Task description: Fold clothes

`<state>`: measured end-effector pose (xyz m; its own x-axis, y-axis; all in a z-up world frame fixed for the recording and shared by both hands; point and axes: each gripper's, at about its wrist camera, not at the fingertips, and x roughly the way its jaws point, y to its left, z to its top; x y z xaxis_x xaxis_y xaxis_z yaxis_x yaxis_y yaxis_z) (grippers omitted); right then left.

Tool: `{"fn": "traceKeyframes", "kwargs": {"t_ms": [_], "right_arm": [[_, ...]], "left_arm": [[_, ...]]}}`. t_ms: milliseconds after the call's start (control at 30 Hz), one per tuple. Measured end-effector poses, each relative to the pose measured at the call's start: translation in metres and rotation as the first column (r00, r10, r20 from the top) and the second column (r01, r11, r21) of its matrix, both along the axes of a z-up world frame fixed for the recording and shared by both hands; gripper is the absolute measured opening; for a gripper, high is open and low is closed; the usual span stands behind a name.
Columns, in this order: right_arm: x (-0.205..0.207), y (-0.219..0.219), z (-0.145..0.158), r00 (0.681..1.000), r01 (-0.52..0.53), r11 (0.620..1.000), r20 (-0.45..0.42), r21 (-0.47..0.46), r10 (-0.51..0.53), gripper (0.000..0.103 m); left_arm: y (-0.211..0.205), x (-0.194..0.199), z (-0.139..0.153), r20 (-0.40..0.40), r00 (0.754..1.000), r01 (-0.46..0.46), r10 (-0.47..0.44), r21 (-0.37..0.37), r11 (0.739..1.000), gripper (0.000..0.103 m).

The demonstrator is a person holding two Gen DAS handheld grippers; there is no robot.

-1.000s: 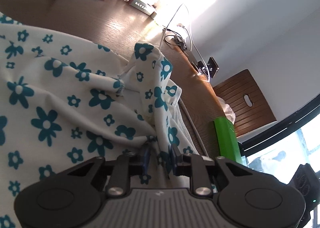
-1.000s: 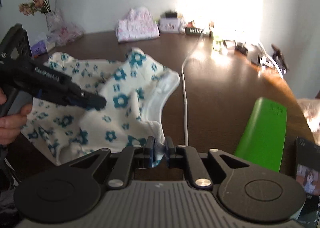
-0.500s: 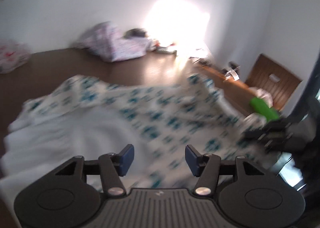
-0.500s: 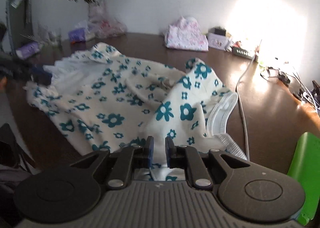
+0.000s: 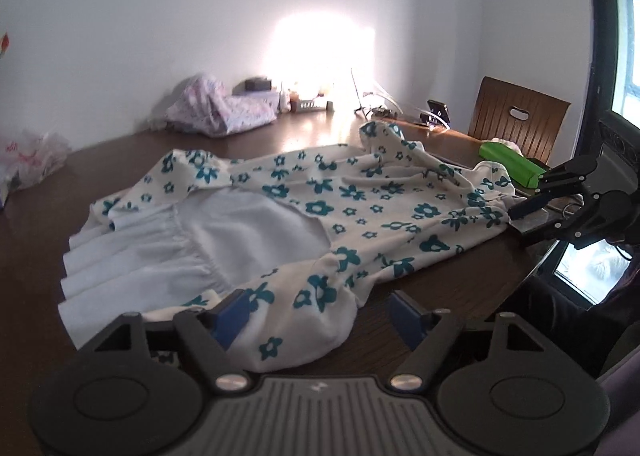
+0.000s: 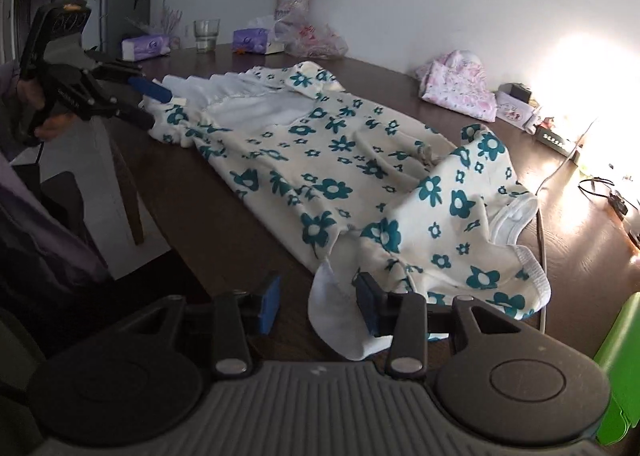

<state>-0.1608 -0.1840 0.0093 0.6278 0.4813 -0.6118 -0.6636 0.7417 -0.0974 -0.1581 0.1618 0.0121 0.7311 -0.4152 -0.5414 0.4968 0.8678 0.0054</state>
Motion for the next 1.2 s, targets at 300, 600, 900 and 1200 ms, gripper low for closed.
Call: {"fn": "traceKeyframes", "kwargs": {"t_ms": [300,600,900,1200], "right_arm": [[0.007,-0.010,-0.001,0.999,-0.032,0.999,-0.020,0.025,0.032,0.004],[0.008,-0.032,0.055,0.997,-0.071,0.994,0.047,0.082,0.067,0.003],[0.126,0.032,0.044,0.930,0.319,0.935,0.242,-0.156,-0.277,0.007],[0.046,0.010,0.035,0.993,-0.062,0.998,0.098,0.003,0.061,0.040]], "left_arm": [[0.015,0.030,-0.014,-0.059,0.997,0.044,-0.045,-0.007,0.999,0.021],[0.030,0.019,0.024,-0.099,0.967,0.233,-0.233,-0.014,0.972,0.006],[0.020,0.094,0.071,-0.011,0.986,0.168,-0.168,0.122,0.978,0.017],[0.025,0.049,0.050,0.039,0.989,0.137,-0.140,0.063,0.989,0.086]]}}
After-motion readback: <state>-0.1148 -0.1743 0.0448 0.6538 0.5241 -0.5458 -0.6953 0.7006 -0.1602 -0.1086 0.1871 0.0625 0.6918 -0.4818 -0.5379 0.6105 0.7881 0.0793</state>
